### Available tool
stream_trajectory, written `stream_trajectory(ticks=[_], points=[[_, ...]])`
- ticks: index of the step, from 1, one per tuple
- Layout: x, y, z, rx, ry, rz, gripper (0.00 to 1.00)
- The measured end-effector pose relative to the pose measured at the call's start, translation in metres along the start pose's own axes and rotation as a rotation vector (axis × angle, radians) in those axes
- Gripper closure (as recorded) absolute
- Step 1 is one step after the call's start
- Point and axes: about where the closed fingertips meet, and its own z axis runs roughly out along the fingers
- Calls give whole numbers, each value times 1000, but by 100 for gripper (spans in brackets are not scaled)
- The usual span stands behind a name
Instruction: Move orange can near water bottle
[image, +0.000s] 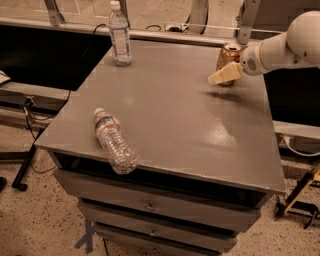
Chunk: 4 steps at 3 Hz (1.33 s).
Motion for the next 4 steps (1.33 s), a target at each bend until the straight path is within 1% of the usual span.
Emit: stream_trajectory(ticks=[1, 2, 3, 4], points=[[-14, 7, 7, -38, -52, 14, 40], [-34, 14, -10, -54, -112, -23, 63], [-55, 30, -50, -84, -151, -114, 87], [-54, 32, -47, -92, -146, -120, 100]])
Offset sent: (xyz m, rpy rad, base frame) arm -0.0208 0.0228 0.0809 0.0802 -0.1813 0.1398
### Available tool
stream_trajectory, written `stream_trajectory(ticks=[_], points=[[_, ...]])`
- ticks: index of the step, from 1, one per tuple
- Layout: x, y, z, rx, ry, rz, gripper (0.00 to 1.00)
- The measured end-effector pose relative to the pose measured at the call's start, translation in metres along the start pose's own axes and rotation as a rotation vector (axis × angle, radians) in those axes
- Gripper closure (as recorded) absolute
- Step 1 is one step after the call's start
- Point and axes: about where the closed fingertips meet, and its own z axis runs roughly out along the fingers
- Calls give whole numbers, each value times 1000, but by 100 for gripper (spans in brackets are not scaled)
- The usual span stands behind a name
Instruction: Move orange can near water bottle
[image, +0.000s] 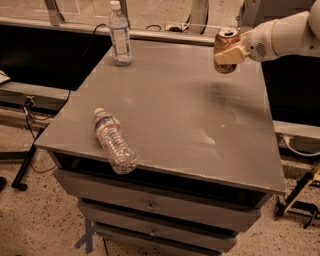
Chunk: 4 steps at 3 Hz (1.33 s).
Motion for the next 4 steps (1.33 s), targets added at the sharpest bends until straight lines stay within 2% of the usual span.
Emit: stream_trajectory(ticks=[1, 2, 3, 4], points=[[0, 0, 0, 0, 0, 1, 100], [0, 33, 15, -68, -15, -4, 100], [-1, 104, 43, -212, -35, -11, 100], [0, 155, 67, -317, -43, -11, 100]])
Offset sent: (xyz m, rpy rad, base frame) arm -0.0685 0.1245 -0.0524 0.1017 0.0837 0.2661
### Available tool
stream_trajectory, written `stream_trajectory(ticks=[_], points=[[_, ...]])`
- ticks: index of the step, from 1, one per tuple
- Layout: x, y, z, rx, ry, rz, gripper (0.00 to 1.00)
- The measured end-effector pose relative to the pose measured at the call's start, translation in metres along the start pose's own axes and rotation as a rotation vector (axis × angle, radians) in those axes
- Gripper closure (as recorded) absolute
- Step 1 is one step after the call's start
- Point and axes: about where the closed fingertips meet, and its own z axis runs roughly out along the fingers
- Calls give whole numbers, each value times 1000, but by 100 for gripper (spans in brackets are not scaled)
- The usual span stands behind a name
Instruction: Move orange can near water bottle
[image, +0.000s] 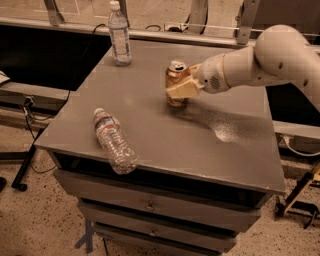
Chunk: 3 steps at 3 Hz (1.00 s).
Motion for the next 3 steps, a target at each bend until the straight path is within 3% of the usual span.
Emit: stream_trajectory(ticks=[2, 3], points=[[-41, 43, 22, -106, -67, -30, 100], [-47, 60, 28, -145, -86, -28, 100]])
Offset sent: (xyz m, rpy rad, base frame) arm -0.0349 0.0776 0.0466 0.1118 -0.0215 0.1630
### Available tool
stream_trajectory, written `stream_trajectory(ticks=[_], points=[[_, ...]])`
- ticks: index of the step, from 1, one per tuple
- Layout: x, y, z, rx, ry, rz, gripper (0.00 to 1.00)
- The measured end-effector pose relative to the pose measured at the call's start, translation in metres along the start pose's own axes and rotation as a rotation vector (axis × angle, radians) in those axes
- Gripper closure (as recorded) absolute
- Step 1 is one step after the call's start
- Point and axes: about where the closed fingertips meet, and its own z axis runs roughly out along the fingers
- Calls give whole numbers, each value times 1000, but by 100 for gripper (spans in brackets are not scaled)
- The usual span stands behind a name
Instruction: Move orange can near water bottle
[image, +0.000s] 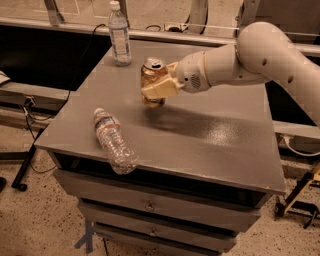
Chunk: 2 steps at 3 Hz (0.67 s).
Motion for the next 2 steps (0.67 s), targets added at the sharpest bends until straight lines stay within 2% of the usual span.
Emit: stream_trajectory(ticks=[1, 2], points=[[6, 14, 14, -46, -7, 31, 100], [8, 24, 24, -86, -15, 44, 82]])
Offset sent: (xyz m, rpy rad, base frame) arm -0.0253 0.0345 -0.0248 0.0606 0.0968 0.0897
